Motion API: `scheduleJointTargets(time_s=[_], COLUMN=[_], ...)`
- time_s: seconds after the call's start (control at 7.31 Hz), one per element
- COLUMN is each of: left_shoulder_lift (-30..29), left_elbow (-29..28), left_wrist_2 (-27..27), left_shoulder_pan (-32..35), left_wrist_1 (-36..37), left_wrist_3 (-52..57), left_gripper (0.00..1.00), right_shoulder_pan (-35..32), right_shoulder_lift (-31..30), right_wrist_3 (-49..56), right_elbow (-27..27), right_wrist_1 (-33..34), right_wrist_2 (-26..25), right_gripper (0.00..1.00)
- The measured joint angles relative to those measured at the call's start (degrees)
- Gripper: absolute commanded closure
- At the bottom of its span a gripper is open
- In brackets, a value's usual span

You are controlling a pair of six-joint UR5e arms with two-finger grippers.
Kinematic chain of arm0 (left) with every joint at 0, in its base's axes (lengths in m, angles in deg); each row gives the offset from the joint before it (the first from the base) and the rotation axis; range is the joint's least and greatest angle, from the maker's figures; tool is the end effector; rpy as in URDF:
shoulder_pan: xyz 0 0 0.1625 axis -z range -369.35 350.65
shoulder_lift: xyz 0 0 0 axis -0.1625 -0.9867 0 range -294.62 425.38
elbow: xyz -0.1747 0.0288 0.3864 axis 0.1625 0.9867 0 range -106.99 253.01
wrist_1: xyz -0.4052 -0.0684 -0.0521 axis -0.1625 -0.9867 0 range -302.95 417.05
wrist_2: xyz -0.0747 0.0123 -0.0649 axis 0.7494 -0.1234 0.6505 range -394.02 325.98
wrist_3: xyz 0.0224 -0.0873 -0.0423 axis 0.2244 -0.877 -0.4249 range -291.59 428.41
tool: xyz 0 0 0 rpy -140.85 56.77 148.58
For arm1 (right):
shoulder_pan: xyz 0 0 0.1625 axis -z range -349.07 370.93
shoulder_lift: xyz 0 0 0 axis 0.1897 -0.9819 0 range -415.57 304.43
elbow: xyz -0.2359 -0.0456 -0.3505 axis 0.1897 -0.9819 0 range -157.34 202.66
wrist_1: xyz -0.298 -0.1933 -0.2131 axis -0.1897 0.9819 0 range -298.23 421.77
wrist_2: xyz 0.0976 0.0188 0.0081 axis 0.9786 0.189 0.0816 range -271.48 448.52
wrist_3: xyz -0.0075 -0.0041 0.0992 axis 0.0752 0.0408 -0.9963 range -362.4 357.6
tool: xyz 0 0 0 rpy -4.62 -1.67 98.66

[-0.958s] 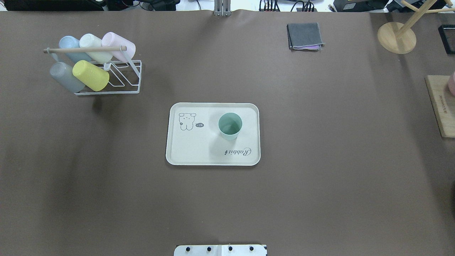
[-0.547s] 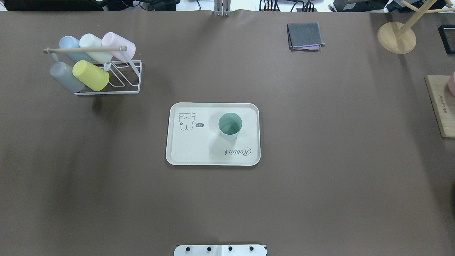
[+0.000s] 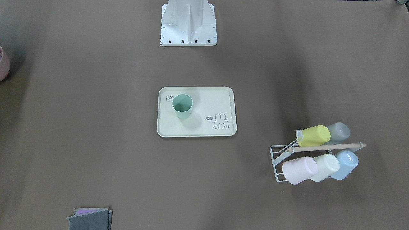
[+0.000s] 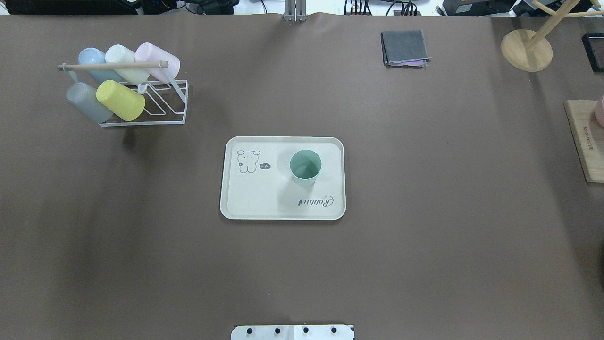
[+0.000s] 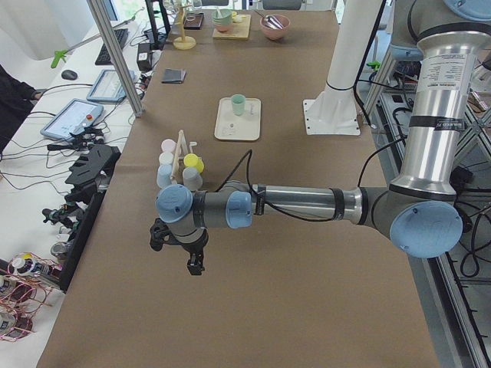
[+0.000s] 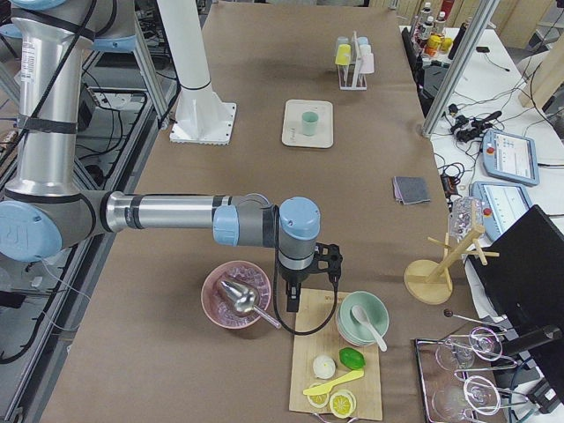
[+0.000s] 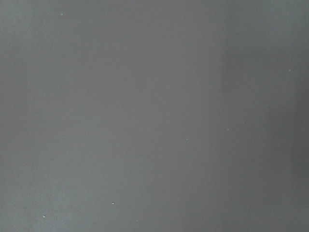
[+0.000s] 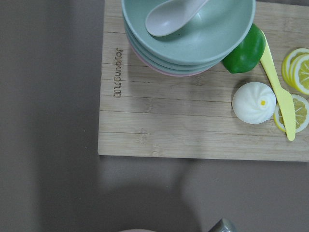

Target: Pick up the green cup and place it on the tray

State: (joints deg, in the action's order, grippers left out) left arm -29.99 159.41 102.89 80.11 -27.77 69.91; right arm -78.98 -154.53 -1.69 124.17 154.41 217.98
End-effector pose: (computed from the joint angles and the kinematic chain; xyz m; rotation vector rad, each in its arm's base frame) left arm -0.0556 -0.5278 0.6474 -0.0493 0.8189 0.0092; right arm 0.0694 -0.4253 0.6418 0.0022 -0.6887 -0.0127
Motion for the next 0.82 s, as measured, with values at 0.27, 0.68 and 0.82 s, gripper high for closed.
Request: scheduleJointTargets(time_s=[0.27,0.68,0.82], left_shoulder_lift=[0.0,-0.2,-0.4], left_elbow=[0.0,0.0,-0.2], left_wrist_2=[0.0,-0.4,-1.0], left_shoulder_pan=[-0.1,-0.1,-0.2], left_wrist_1=[0.0,-0.1,0.0], left_wrist_3=[-0.3,-0.5,-0.5], left_gripper=[0.02,0.02,0.02], right_shoulder_pan=[0.0,0.0,0.0], right_shoulder_lift=[0.0,0.0,0.0], right_wrist_3=[0.0,0.0,0.0], right_elbow=[0.0,0.0,0.0], right_wrist_1=[0.0,0.0,0.0], right_wrist_2=[0.0,0.0,0.0], right_gripper=[0.00,0.00,0.00])
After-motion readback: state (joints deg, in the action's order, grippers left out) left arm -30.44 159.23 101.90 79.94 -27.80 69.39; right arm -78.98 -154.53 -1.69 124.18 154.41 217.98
